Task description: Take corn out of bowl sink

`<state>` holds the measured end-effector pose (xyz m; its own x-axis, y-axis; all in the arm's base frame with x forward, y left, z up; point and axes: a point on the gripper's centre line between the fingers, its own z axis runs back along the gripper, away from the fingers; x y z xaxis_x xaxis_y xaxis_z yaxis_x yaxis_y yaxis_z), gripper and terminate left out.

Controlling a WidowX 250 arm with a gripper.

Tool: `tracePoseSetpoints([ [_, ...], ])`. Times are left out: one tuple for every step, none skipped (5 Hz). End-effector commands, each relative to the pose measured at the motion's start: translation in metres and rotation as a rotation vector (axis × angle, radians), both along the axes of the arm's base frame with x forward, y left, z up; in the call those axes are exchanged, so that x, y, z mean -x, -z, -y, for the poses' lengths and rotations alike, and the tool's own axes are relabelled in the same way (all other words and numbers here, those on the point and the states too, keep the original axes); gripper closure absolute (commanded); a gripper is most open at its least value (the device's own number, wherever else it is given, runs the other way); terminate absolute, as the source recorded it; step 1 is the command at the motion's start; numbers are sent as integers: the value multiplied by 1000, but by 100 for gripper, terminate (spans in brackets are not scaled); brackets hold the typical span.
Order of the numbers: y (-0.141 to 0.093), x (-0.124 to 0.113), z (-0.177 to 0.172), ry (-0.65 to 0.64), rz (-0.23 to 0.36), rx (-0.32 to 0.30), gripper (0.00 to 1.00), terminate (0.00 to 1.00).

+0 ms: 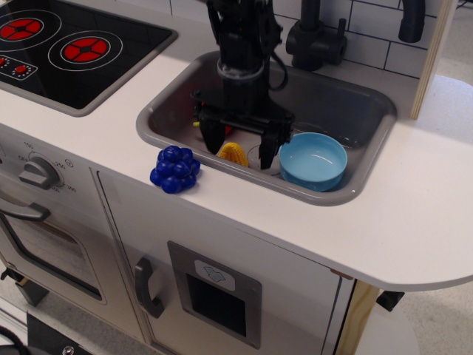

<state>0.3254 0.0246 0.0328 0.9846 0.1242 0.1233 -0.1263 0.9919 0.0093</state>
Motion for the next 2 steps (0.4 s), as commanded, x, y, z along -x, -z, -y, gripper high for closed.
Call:
tracePoseSetpoints([
  [-48, -16, -9, -24, 99, 22, 0, 0],
  [-48, -16, -9, -24, 99, 22, 0, 100],
])
